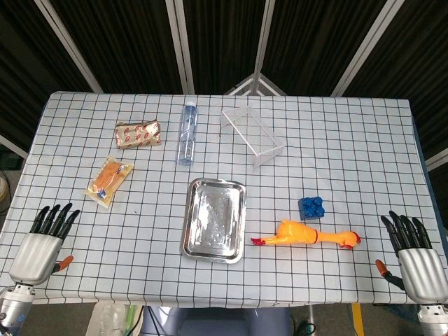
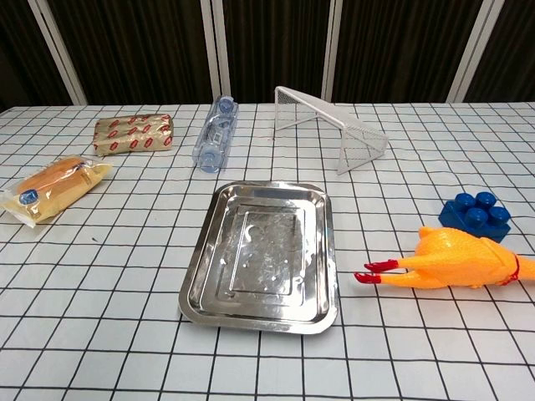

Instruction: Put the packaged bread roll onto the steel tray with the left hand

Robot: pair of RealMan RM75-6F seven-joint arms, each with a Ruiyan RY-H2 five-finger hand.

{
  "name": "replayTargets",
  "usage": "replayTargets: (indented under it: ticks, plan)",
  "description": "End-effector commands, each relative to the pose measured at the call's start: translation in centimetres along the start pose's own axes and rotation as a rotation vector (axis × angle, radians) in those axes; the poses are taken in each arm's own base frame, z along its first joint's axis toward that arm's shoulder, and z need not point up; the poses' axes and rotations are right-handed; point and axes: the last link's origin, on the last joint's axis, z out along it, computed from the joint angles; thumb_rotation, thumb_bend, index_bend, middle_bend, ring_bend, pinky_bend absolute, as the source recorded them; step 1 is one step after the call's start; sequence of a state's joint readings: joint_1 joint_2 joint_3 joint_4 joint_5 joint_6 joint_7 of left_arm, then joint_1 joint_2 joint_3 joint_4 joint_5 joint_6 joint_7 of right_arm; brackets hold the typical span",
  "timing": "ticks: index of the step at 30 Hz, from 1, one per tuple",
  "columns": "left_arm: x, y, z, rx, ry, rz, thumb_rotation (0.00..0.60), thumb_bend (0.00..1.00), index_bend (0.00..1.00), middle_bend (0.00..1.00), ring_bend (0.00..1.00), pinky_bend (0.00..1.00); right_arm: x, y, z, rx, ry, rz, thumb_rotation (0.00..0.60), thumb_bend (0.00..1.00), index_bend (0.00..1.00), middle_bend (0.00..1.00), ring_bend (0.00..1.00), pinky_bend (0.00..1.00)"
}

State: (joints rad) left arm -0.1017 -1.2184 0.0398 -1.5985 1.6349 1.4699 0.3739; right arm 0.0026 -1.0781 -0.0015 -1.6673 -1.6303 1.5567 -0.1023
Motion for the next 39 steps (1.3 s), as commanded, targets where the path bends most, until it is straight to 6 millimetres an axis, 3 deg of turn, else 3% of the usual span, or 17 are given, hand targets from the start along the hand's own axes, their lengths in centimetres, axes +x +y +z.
replayTargets:
  ticks: [1, 8, 14, 19, 31, 39]
  plan:
    - [0.0, 0.0, 0.0, 0.0, 0.0, 0.002, 0.6, 0.01, 0.0, 0.01, 0.0, 0.05, 0.0, 0.0, 0.0, 0.002, -0.002, 0.0, 0.6, 0.33, 0.0, 0.0, 0.0, 0.0]
    - [-0.4, -0.1, 2.2, -0.029, 0.016, 0.024, 0.6, 0.01, 0.0, 0.0, 0.0, 0.05, -0.1, 0.2, 0.5, -0.004, -0.013, 0.007, 0.6, 0.33, 0.0, 0.0, 0.0, 0.0]
    - [-0.9, -1.2, 7.1, 0.049, -0.008, 0.08, 0.6, 0.01, 0.0, 0.0, 0.0, 0.02, 0.1, 0.8, 1.4, -0.02, -0.023, 0.022, 0.6, 0.33, 0.0, 0.0, 0.0, 0.0]
    - [-1.6, -0.9, 10.6, 0.065, -0.078, 0.11, 0.6, 0.01, 0.0, 0.0, 0.0, 0.02, -0.1, 1.0, 2.2, -0.027, -0.037, 0.027, 0.6, 0.33, 0.0, 0.0, 0.0, 0.0]
    - [-4.2, 0.4, 15.3, 0.083, -0.135, 0.135, 0.6, 0.01, 0.0, 0.0, 0.0, 0.02, -0.2, 1.6, 3.0, -0.054, -0.053, 0.035, 0.6, 0.33, 0.0, 0.0, 0.0, 0.0]
    - [-4.6, 1.3, 18.0, 0.101, -0.131, 0.155, 0.6, 0.01, 0.0, 0.0, 0.0, 0.02, 0.0, 2.0, 3.0, -0.074, -0.048, 0.036, 0.6, 0.33, 0.0, 0.0, 0.0, 0.0]
